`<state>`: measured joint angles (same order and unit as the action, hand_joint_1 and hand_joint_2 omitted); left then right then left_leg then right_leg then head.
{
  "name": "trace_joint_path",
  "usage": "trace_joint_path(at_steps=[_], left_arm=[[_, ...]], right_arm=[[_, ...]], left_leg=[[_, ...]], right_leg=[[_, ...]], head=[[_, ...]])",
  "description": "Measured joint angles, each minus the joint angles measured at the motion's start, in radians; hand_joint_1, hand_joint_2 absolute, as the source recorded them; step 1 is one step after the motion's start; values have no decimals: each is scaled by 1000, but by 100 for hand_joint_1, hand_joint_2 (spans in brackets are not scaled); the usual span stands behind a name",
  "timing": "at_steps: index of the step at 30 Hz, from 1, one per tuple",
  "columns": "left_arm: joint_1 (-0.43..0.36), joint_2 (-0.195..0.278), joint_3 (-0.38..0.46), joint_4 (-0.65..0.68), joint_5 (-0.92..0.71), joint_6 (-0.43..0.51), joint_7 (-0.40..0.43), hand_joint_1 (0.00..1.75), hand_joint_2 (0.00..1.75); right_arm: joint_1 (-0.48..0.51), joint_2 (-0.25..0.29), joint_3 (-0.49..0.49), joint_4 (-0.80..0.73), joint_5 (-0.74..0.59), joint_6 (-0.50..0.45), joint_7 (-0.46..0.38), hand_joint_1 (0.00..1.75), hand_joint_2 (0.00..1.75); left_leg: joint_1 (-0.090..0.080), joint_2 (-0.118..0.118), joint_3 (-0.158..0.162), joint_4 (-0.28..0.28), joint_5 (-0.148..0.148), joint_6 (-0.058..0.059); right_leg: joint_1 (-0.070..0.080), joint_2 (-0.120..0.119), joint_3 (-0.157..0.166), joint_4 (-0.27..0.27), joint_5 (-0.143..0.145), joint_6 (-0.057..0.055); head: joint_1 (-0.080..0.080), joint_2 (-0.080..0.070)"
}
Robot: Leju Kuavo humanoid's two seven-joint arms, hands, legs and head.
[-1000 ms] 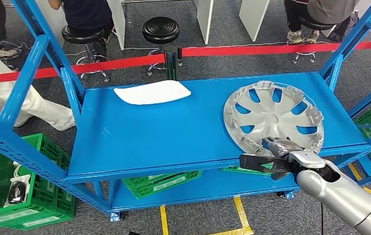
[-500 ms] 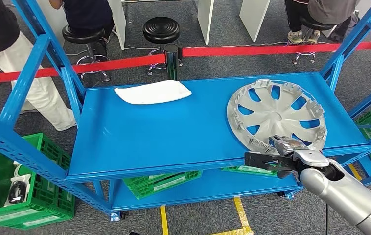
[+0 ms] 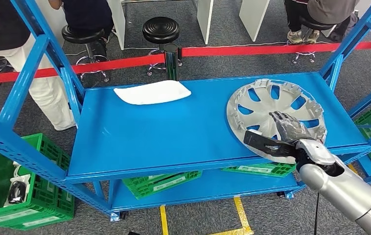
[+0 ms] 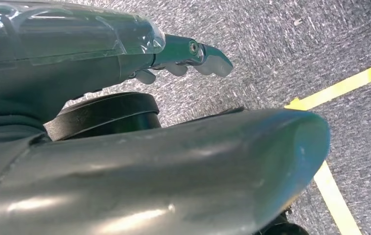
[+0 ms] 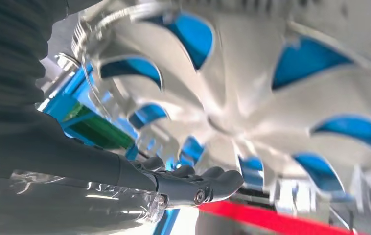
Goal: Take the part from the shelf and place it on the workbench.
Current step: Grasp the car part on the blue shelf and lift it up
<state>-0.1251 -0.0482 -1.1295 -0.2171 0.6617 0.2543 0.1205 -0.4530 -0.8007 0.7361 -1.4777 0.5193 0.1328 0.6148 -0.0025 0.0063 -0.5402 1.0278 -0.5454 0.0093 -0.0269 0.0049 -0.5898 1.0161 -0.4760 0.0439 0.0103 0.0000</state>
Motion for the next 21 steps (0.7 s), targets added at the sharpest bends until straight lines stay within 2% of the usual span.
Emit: trace_joint_path(at_steps=[7, 13, 16, 21], left_arm=[[0, -1, 0, 0, 3, 0, 0, 0, 0], [0, -2, 0, 0, 3, 2, -3, 0, 0], [0, -2, 0, 0, 3, 1, -3, 0, 0], [0, -2, 0, 0, -4, -1, -2, 0, 0]], right_arm=[[-4, -1, -27, -23, 41, -62, -15, 0, 175], [-3, -10, -57, -39, 40, -50, -6, 0, 175], [1, -15, -66, -42, 12, -25, 7, 0, 175], [24, -33, -77, -44, -137, 86, 65, 0, 175]], left_leg=[[0, 2, 0, 0, 0, 0], [0, 1, 1, 0, 0, 0], [0, 0, 1, 0, 0, 0], [0, -5, 1, 0, 0, 0]], right_leg=[[0, 1, 0, 0, 0, 0], [0, 1, 0, -1, 0, 0], [0, 0, 0, -1, 0, 0], [0, 0, 0, -1, 0, 0]], head=[[0, 0], [0, 0], [0, 0], [0, 0]])
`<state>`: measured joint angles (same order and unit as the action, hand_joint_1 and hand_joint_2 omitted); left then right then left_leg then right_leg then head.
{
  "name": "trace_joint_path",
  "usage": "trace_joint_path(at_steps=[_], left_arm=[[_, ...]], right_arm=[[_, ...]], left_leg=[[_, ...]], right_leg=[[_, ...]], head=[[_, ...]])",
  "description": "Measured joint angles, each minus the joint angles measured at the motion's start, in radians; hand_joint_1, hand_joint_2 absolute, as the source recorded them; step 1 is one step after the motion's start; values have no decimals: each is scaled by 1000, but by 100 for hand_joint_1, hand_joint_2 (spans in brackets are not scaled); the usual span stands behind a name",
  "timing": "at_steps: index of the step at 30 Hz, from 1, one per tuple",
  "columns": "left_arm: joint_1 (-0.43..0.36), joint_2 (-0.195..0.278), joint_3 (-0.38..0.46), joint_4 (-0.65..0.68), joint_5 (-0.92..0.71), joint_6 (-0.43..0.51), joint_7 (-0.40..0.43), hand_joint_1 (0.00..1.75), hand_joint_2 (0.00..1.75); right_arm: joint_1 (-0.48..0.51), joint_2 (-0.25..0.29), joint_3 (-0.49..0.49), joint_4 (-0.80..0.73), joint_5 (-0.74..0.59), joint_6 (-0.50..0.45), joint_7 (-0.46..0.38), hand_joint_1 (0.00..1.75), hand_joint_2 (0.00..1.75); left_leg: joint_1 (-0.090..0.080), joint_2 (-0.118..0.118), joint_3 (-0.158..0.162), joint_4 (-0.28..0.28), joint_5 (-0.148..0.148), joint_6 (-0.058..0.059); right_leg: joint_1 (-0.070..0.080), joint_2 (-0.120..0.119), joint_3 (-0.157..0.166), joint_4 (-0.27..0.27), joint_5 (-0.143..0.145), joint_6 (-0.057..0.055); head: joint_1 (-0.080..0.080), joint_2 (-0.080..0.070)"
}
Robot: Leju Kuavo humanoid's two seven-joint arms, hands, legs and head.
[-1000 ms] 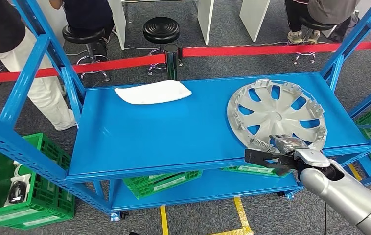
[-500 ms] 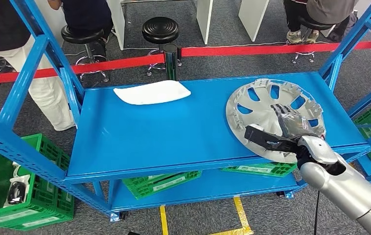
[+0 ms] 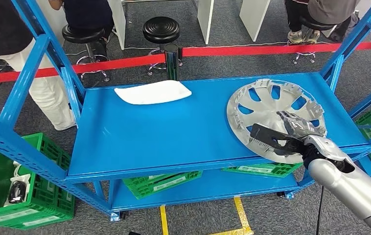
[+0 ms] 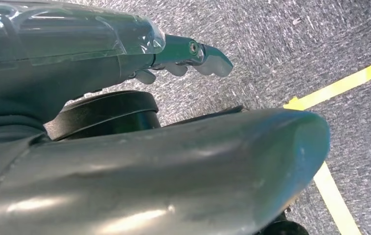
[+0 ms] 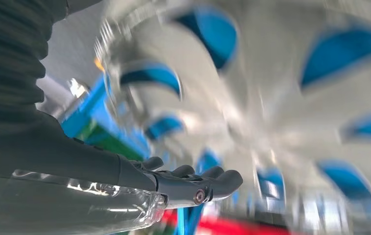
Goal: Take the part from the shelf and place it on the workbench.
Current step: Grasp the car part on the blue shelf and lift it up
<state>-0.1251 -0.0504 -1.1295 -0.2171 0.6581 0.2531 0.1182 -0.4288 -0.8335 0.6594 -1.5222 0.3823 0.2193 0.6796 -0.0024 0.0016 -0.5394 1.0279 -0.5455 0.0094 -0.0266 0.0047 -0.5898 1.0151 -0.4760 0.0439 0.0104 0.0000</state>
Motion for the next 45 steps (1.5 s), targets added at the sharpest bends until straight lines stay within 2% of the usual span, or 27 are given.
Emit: trace_joint_path(at_steps=[4, 10, 21, 34, 45], left_arm=[[0, 0, 0, 0, -4, -4, 4, 0, 0], [0, 0, 0, 0, -5, -7, 12, 0, 0], [0, 0, 0, 0, -5, -7, 10, 0, 0], [0, 0, 0, 0, -2, -8, 13, 0, 0], [0, 0, 0, 0, -5, -9, 13, 0, 0]], right_arm=[[33, -19, -26, 6, -58, 54, 15, 0, 175], [47, -29, -59, 2, -79, 40, 17, 0, 175], [40, -34, -62, -29, -77, 27, 17, 0, 175], [51, -43, -64, -10, -89, 91, 17, 0, 175], [97, -42, -81, 14, -69, 146, 18, 0, 175]], left_leg=[[0, -3, -1, 0, 0, 0], [0, -1, -1, 0, 0, 0], [0, 4, -1, 0, 0, 0], [0, 4, 0, 0, 0, 0], [0, 3, -1, 0, 0, 0]], right_leg=[[0, -2, 0, 0, 0, 0], [0, -2, 0, 0, 0, 0], [0, -1, 0, 0, 0, 0], [0, 0, 0, -1, 0, 0], [0, -1, 0, -1, 0, 0]], head=[[0, 0], [0, 0], [0, 0], [1, 0], [1, 0]])
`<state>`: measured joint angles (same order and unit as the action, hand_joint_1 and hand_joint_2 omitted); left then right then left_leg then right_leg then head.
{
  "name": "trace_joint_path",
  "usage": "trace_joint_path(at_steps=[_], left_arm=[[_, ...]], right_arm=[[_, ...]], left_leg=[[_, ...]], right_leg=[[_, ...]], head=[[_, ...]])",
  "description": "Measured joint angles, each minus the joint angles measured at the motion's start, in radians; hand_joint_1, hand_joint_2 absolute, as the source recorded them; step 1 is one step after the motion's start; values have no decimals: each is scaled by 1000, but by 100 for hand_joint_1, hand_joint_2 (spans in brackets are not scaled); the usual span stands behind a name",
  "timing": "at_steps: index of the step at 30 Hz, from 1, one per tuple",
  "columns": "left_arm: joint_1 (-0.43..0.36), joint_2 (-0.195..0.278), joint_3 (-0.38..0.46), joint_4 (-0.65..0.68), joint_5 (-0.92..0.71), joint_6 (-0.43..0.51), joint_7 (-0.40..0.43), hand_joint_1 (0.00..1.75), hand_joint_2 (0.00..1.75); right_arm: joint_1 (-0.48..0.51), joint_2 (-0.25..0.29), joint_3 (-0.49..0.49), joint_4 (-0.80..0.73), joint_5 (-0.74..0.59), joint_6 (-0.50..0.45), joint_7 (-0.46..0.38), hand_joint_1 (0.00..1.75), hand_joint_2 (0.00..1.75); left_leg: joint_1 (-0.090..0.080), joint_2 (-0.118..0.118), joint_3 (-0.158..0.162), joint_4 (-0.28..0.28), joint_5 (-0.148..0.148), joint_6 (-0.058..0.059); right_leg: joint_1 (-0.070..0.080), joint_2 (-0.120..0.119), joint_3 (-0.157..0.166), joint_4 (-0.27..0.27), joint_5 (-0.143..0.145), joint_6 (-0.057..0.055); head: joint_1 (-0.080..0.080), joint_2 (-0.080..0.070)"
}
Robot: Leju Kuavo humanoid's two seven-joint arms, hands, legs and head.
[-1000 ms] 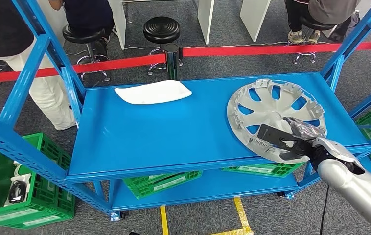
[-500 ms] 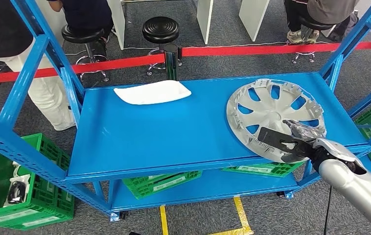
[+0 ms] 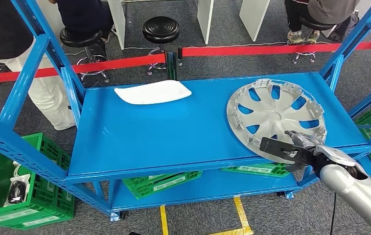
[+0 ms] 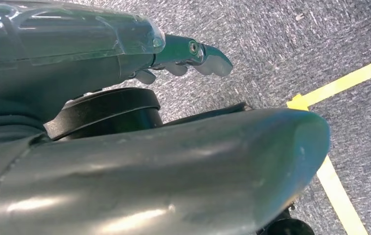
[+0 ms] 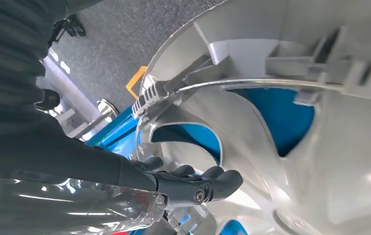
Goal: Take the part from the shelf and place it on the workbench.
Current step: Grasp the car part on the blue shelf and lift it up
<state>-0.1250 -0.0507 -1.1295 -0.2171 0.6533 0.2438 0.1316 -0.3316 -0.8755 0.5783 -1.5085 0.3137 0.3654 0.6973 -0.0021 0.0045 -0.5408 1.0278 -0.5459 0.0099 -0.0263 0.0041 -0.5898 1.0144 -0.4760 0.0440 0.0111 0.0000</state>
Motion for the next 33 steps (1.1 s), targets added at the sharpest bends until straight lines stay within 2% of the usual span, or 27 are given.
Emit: trace_joint_path(at_steps=[15, 19, 33], left_arm=[[0, 0, 0, 0, 0, 0, 3, 0, 0], [0, 0, 0, 0, 0, -1, 3, 0, 0], [0, 0, 0, 0, 0, -1, 3, 0, 0]], right_arm=[[27, 15, -32, 32, 31, 24, 0, 0, 175], [41, 20, -44, 37, 32, 24, 0, 175, 175], [49, 25, -54, 28, -18, -37, 0, 175, 175]], left_leg=[[0, -1, 0, 0, 0, 0], [0, -1, 0, 0, 0, 0], [0, -1, 0, 0, 0, 0]], right_leg=[[0, 0, 0, 0, 0, 0], [0, 0, 0, 0, 0, 0], [0, 0, 1, -1, 0, 0]], head=[[0, 0], [0, 0], [1, 0]])
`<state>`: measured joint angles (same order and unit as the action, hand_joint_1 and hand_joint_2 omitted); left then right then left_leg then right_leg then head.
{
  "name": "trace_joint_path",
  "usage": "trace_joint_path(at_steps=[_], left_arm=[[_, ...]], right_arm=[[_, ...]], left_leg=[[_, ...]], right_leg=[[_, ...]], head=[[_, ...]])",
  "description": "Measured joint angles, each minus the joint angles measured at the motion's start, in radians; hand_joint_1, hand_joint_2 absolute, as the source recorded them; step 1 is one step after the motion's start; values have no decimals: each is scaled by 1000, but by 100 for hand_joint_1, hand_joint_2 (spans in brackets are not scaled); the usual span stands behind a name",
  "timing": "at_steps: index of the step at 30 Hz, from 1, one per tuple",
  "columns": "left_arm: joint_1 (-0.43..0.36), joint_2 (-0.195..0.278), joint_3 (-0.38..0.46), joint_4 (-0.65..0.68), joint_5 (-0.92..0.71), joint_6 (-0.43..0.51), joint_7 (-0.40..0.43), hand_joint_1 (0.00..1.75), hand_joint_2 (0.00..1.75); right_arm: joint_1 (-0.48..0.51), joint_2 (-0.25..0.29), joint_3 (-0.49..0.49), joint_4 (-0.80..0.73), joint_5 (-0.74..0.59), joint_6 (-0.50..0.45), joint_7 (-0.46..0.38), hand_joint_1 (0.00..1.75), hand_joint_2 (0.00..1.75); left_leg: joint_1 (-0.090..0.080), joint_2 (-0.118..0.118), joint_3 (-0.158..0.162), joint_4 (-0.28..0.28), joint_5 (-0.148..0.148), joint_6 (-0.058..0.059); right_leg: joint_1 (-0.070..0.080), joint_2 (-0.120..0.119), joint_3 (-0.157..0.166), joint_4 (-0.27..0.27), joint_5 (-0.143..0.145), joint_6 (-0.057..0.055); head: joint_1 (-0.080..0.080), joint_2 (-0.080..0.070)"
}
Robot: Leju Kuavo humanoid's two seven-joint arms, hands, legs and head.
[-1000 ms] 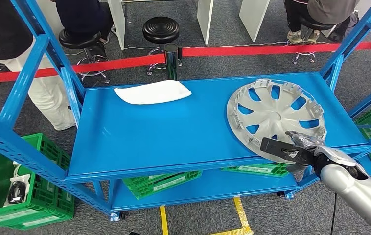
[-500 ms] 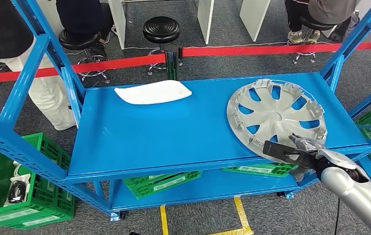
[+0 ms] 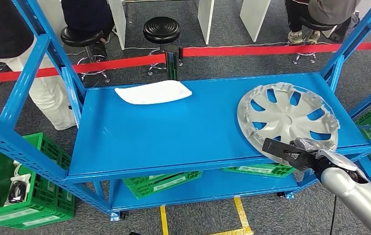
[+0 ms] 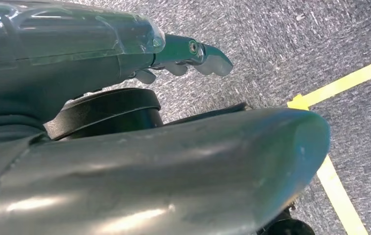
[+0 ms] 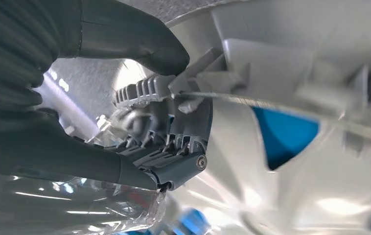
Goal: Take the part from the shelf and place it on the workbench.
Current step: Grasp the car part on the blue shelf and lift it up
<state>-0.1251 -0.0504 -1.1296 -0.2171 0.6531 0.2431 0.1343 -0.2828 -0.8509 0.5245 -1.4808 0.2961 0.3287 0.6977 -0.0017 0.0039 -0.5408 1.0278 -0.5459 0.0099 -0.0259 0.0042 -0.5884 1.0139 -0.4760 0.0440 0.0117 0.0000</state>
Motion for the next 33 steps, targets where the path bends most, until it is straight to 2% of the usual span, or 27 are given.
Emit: trace_joint_path(at_steps=[14, 21, 28, 33], left_arm=[[0, 1, 0, 1, 5, 3, -5, 0, 0], [0, 2, 0, 1, 24, 13, -21, 0, 0], [0, 2, 0, 1, 27, 14, -23, 0, 0], [0, 2, 0, 1, 26, 14, -54, 0, 0]], right_arm=[[-38, -2, 50, -8, -27, -89, -11, 175, 175], [-52, 12, 46, -29, -91, -357, -185, 175, 175], [-52, 37, 36, -47, -106, -390, -217, 175, 175], [-42, 64, 3, -71, -165, -517, -341, 175, 175]], left_leg=[[0, 5, 0, 0, 0, 0], [0, 8, 0, 0, 0, 0], [0, 10, 0, 0, 0, 0], [0, 12, 0, -1, -1, 1]], right_leg=[[0, 1, 0, 0, 0, 0], [0, 1, 0, 0, 0, 0], [0, 2, 0, 0, 0, 0], [0, 3, 0, 0, 0, 0]], head=[[0, 0], [0, 0], [0, 0], [1, 0]])
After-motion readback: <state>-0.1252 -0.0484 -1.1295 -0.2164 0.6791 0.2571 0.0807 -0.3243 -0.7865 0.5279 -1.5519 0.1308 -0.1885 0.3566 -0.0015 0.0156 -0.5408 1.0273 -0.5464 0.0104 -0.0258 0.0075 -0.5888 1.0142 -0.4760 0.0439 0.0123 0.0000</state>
